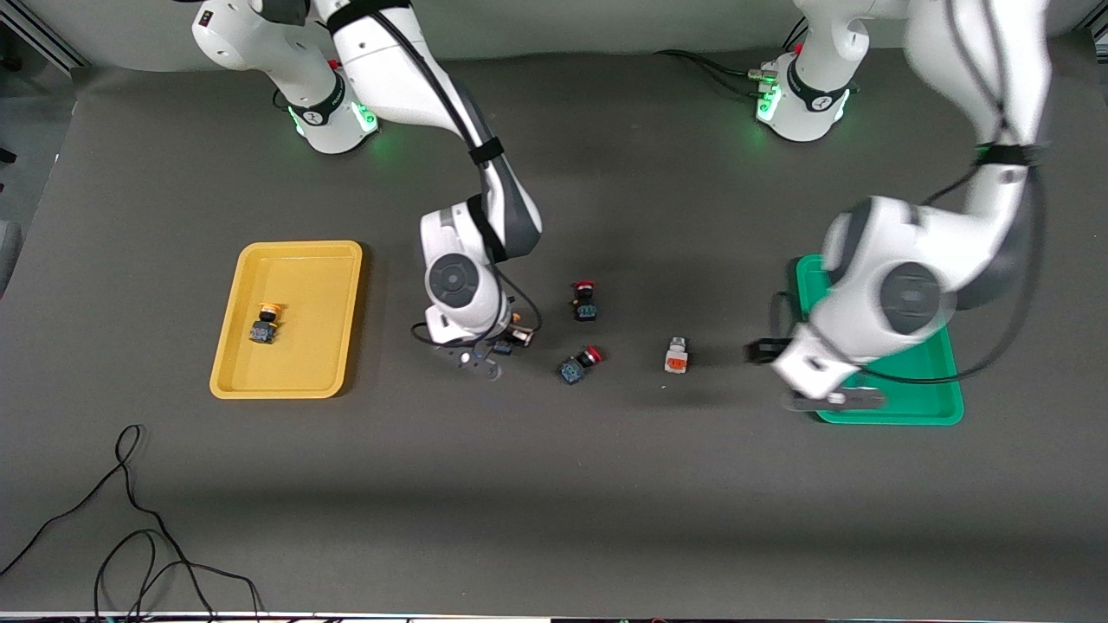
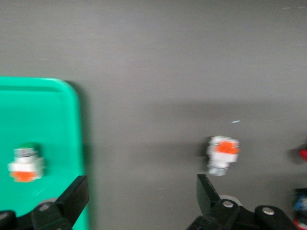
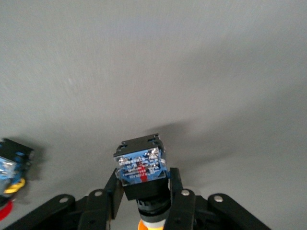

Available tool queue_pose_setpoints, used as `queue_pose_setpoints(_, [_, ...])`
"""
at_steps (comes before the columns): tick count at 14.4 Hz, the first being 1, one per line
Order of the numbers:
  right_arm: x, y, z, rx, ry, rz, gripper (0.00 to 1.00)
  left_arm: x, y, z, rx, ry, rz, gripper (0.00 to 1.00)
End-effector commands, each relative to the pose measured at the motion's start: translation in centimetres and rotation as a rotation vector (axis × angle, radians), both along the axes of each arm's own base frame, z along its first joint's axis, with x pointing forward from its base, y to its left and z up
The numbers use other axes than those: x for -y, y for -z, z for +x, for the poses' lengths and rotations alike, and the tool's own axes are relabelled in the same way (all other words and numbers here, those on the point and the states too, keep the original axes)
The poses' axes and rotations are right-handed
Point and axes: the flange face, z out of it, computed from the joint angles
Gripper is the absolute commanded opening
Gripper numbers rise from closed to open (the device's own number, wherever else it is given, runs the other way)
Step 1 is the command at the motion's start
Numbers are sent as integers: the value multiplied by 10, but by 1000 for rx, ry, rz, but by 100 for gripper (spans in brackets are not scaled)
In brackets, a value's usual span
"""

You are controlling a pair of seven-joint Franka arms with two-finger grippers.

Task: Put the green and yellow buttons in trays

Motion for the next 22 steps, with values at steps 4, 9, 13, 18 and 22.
queue_pose_setpoints(4, [110, -144, 62, -70, -106, 126, 0, 93, 89, -17, 18, 84, -26, 100])
queue_pose_setpoints(9, [246, -173, 81, -89, -269, 190, 0, 99, 148, -30, -28, 92, -14, 100])
queue_pose_setpoints(13, [340, -113, 78, -91, -317, 190, 0, 97, 147, -32, -49, 43, -4, 26])
queue_pose_setpoints(18, [386, -29, 69, -49, -343, 71, 0, 89, 79, -23, -51, -16, 11, 22])
queue_pose_setpoints(22, [384, 1, 59, -37, -329, 56, 0, 15, -42, -3, -103, -120, -9, 22])
